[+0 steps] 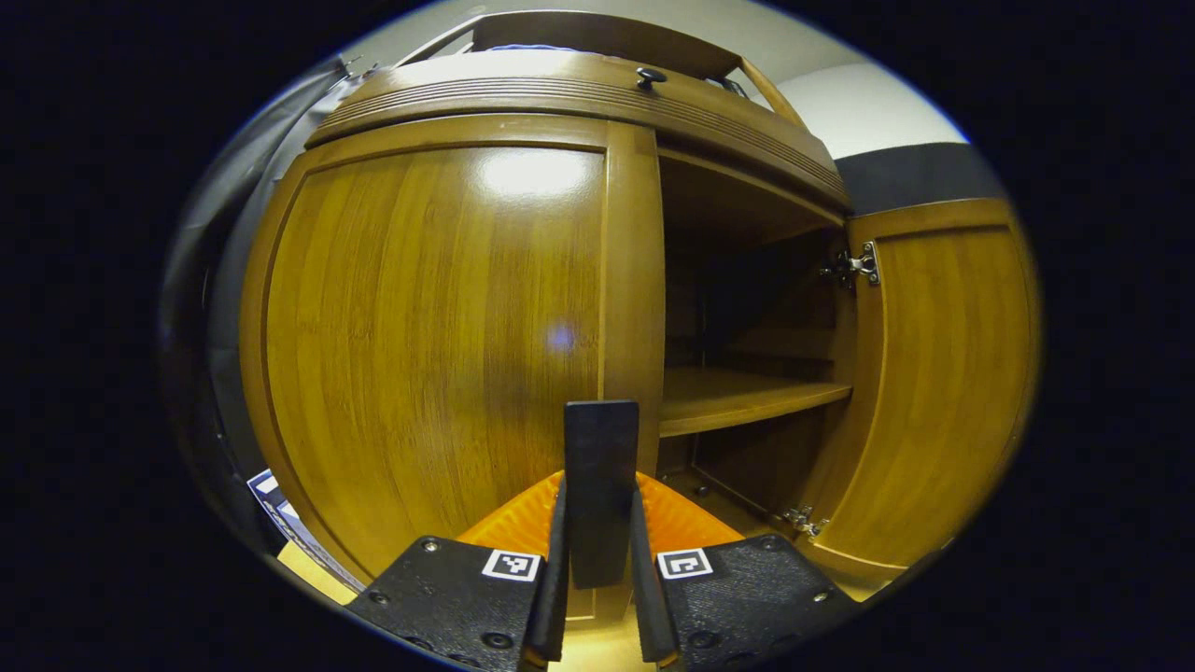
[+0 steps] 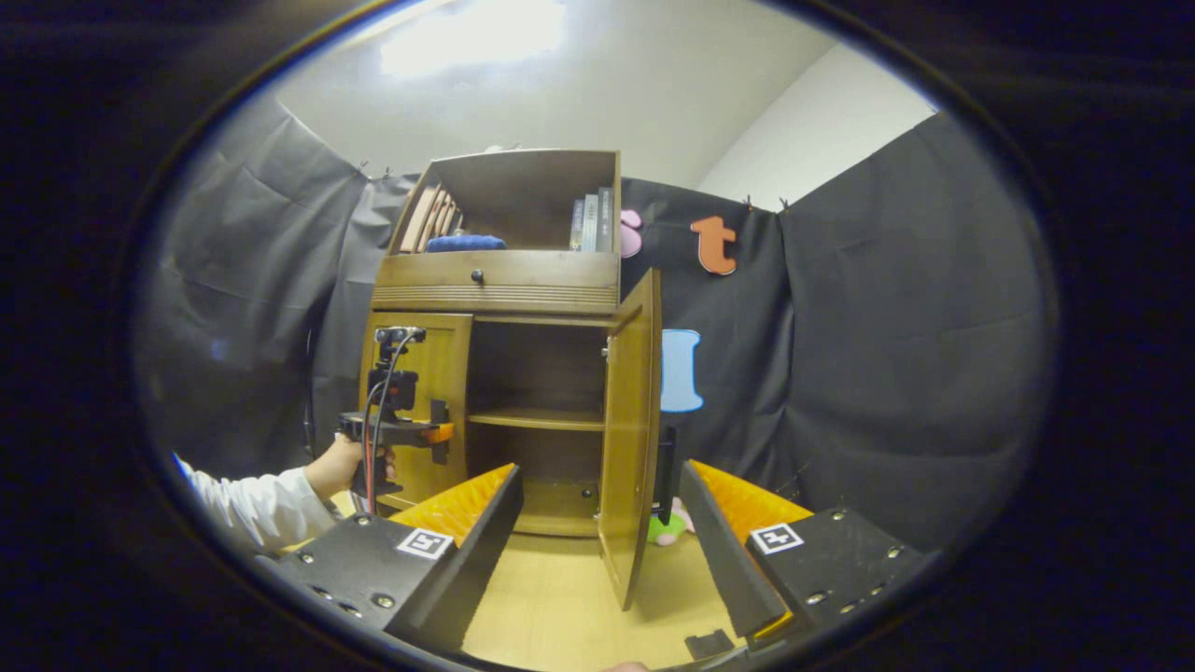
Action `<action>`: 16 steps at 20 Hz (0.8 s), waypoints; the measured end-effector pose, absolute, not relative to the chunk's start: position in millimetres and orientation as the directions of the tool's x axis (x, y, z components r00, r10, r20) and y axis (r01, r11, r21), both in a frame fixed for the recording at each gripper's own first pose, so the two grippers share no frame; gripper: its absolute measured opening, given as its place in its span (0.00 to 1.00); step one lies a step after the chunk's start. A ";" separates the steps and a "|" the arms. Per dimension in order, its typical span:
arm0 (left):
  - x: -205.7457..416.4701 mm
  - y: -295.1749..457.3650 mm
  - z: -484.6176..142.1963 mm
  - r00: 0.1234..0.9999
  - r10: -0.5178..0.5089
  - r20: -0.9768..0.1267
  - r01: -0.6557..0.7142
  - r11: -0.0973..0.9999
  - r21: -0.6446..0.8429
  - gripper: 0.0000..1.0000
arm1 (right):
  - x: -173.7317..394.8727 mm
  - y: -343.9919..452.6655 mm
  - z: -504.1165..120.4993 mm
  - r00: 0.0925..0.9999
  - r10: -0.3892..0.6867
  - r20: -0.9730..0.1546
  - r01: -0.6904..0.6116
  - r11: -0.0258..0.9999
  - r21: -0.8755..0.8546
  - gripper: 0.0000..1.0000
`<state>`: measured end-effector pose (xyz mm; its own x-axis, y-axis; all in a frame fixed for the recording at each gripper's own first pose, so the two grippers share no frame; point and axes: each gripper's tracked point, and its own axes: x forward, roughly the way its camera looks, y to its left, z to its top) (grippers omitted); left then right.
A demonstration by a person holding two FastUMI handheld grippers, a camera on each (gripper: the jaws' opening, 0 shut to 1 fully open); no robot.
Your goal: Open the right door of the double-door shoe cabinet with the right hand, and open the left door with the left hand.
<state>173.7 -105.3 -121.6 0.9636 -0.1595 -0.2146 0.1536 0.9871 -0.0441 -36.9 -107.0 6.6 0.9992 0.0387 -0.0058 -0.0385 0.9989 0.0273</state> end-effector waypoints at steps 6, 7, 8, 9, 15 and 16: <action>133.8 -98.2 -108.8 0.960 -0.201 -0.197 0.195 0.980 -0.048 0.32 | -38.4 -94.6 6.2 0.998 0.060 0.000 -0.060 0.998 0.031 1.00; 125.9 -97.8 -106.4 0.959 -0.206 -0.196 0.199 0.978 -0.054 0.32 | -37.5 -93.0 7.1 0.998 0.061 0.000 -0.061 0.998 0.031 1.00; 117.7 -95.2 -104.7 0.956 -0.210 -0.204 0.204 0.978 -0.054 0.32 | -37.3 -92.0 4.9 0.998 0.062 0.000 -0.062 0.998 0.029 1.00; 112.5 -93.8 -104.7 0.953 -0.216 -0.211 0.210 0.976 -0.050 0.31 | -36.5 -89.4 3.9 0.998 0.064 0.000 -0.064 0.998 0.027 1.00; 66.1 -75.0 -95.3 0.935 -0.256 -0.244 0.251 0.967 -0.052 0.32 | -37.7 -71.0 5.4 0.995 0.104 0.009 -0.104 0.994 0.023 1.00; 59.9 -71.2 -94.8 0.935 -0.262 -0.240 0.257 0.965 -0.050 0.32 | -37.8 -68.5 4.8 0.994 0.111 0.010 -0.112 0.993 0.024 1.00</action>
<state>59.9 -71.2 -94.8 0.9347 -0.2619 -0.2402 0.2575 0.9650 -0.0501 -37.8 -68.5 4.8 0.9937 0.1115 0.0102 -0.1117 0.9935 0.0241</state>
